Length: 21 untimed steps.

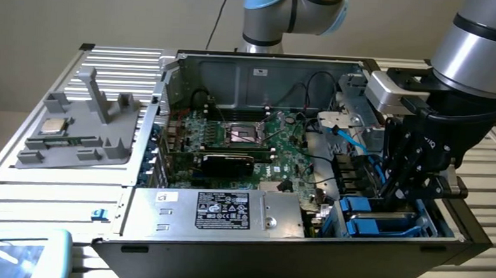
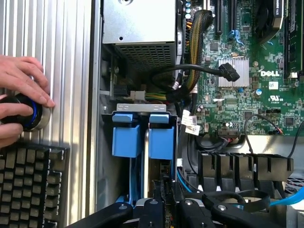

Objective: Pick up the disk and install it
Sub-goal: 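Insert the first disk wire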

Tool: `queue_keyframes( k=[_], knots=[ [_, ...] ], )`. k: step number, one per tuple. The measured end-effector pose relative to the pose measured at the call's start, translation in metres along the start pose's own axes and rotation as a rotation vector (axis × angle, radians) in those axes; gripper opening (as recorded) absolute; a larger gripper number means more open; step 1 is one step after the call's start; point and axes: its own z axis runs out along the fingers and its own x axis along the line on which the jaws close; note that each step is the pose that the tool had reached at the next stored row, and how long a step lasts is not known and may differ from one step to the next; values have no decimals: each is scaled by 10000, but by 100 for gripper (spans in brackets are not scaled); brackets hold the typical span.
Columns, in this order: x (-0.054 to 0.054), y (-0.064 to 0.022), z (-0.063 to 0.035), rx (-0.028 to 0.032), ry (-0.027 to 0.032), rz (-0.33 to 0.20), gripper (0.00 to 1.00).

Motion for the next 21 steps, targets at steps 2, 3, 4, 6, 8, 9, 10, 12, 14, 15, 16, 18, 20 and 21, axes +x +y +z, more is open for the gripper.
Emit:
queue_keyframes(
  k=[2,3,4,6,8,9,10,12,14,15,16,18,20,21],
  knots=[
    [0,0,1,-1,-1,0,17],
    [0,0,1,-2,-1,0,17],
    [1,0,2,-2,-3,0,17],
    [7,0,3,-2,-3,0,17],
    [16,0,3,-1,-1,-2,17],
    [21,0,4,-2,-2,-3,17],
    [22,0,4,-2,-2,-5,17],
    [23,0,3,0,-1,-9,17],
    [24,0,4,0,0,-16,17],
    [24,0,5,1,1,-19,17],
    [23,0,8,1,-1,-21,17],
    [19,-1,11,3,-2,-23,17],
    [12,0,11,3,-1,-24,17],
    [9,0,11,4,-2,-24,17]
  ],
)
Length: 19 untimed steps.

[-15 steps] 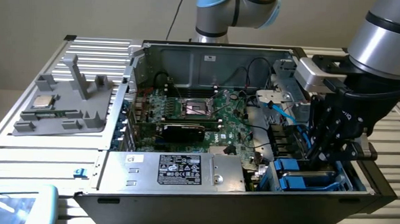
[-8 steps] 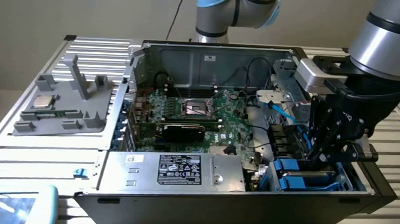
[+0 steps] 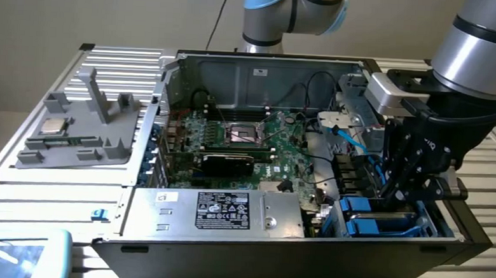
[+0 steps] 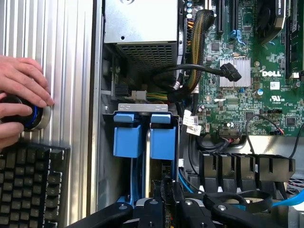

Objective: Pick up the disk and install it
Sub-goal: 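Insert the first disk wire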

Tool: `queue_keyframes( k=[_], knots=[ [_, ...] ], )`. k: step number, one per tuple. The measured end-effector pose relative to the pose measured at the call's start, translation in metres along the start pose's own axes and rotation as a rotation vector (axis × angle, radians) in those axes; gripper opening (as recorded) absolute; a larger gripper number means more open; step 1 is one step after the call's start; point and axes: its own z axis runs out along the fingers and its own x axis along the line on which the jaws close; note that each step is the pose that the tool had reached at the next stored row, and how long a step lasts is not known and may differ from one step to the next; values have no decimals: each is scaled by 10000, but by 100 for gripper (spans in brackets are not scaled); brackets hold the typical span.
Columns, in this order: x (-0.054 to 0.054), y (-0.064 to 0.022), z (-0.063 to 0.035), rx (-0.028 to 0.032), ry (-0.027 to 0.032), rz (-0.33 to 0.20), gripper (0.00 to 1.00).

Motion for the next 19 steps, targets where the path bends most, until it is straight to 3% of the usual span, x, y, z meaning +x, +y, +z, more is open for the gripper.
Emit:
queue_keyframes(
  k=[19],
  knots=[
    [2,-11,16,-1,1,-1,17]
  ],
)
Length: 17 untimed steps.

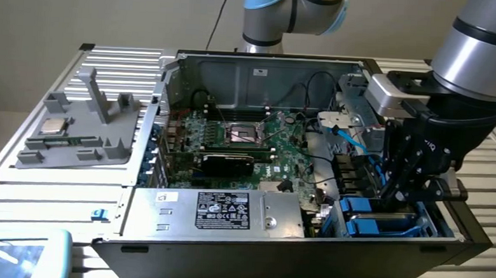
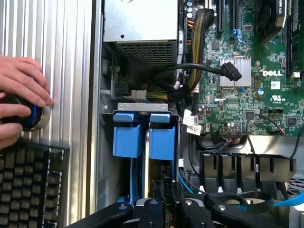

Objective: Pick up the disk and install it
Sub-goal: 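Insert the first disk wire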

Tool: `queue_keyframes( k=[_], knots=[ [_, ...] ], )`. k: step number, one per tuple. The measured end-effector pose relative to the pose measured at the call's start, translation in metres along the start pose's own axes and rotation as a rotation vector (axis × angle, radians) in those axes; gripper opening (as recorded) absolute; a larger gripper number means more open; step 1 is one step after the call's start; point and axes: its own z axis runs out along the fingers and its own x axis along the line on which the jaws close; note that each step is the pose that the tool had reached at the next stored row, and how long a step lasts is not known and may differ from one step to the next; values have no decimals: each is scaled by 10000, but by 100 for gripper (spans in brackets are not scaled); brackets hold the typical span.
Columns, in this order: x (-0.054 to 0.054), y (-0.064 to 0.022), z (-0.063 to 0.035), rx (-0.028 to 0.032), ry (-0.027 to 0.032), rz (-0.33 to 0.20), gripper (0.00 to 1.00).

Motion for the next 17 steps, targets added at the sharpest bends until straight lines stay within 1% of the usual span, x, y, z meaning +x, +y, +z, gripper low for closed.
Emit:
queue_keyframes(
  k=[17],
  knots=[
    [1,-2,16,2,3,1,17]
  ],
)
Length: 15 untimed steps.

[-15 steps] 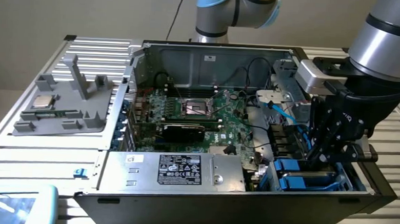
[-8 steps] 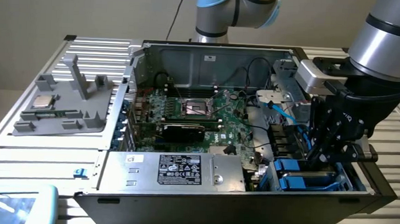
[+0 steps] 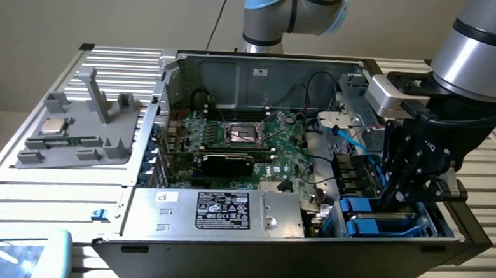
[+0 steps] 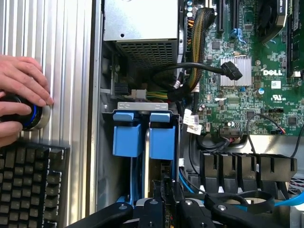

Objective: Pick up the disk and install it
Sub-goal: 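Insert the first disk wire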

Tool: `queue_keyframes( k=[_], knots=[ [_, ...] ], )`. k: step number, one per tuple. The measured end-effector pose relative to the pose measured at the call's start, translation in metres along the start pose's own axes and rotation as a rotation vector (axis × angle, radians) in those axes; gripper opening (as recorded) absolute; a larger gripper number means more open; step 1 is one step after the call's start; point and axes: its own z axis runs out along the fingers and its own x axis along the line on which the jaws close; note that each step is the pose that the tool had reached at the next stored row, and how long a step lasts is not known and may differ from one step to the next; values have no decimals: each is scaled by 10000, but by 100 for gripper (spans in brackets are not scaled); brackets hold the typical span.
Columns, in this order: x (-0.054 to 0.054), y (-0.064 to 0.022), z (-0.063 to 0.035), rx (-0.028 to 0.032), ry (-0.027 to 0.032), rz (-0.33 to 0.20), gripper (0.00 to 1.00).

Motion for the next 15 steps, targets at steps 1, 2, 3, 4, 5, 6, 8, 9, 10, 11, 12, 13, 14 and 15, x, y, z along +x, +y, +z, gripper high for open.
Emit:
queue_keyframes(
  k=[1,2,3,4,5,6,8,9,10,11,12,13,14,15],
  knots=[
    [0,1,2,1,0,0,17],
    [0,0,6,2,-5,0,17],
    [0,0,7,2,-4,0,17],
    [1,0,8,2,-3,0,17],
    [0,-2,8,1,-3,1,17],
    [1,-7,8,-1,-4,2,17],
    [0,-9,9,1,-3,2,17],
    [0,-10,9,1,-2,1,17],
    [1,-10,10,2,-2,0,17],
    [1,-10,10,2,-2,0,17],
    [1,-10,10,2,-2,0,17],
    [1,-10,10,2,-2,0,17],
    [1,-10,10,2,-2,0,17],
    [0,-10,10,2,-3,0,17]
  ],
)
